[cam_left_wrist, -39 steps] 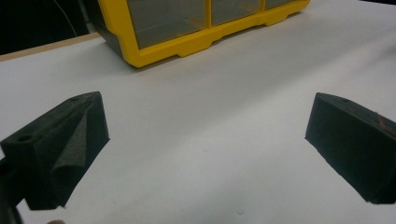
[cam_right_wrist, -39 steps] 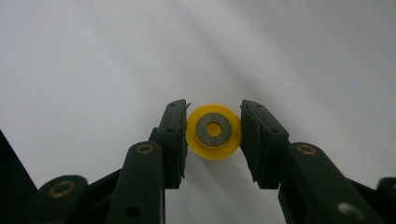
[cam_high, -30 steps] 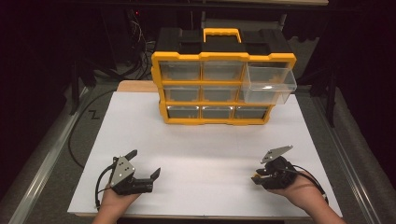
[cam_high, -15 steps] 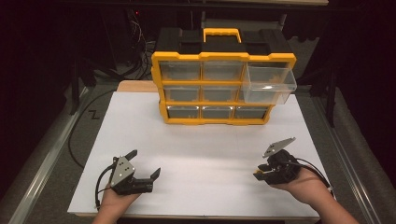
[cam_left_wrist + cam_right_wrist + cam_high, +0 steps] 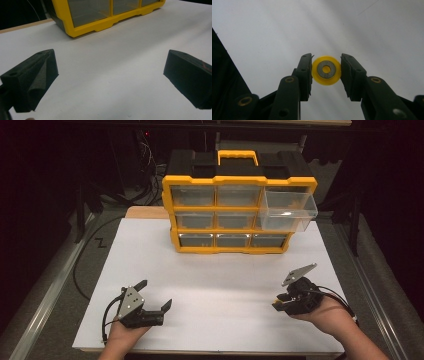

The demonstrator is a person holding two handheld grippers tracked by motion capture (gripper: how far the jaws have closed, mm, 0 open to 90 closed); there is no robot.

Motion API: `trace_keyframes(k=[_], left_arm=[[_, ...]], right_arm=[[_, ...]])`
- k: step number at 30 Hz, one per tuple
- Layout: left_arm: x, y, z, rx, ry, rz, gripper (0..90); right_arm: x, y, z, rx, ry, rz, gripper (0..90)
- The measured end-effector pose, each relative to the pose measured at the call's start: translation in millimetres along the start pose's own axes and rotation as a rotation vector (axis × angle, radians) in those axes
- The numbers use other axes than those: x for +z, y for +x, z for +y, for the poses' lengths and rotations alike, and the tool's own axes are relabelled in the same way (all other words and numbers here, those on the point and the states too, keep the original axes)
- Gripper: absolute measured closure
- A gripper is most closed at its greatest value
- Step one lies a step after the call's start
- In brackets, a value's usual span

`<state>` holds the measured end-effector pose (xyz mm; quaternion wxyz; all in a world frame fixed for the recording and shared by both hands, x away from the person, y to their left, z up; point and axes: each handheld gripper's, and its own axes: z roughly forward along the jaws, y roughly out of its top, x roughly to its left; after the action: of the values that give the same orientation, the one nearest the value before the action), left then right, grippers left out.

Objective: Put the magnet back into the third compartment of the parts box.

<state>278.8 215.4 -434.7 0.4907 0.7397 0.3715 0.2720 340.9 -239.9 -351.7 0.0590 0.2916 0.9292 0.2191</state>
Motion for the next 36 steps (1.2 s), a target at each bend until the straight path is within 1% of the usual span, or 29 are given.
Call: trace_keyframes(k=[8,20,32,36], left_arm=[[0.2,-1.1,0.3,0.004,0.002,0.003,0.6],[1.1,-1.4,0.4,0.006,0.002,0.001,0.6],[0.5,-1.1,0.4,0.003,0.000,0.000,0.6],[0.3,-1.1,0.4,0.004,0.000,0.000,0.6]], right_arm=[[-12.3,-1.1,4.2,-0.022,-0.006,0.010,65.1],[-39.7,-1.2,16.7,-0.055,-0.009,-0.020,65.1],[-60.1,-1.1,35.6,-0.083,0.008,-0.034,65.1],[-67.5,-2.1,41.2,-0.083,0.008,-0.043,65.0]])
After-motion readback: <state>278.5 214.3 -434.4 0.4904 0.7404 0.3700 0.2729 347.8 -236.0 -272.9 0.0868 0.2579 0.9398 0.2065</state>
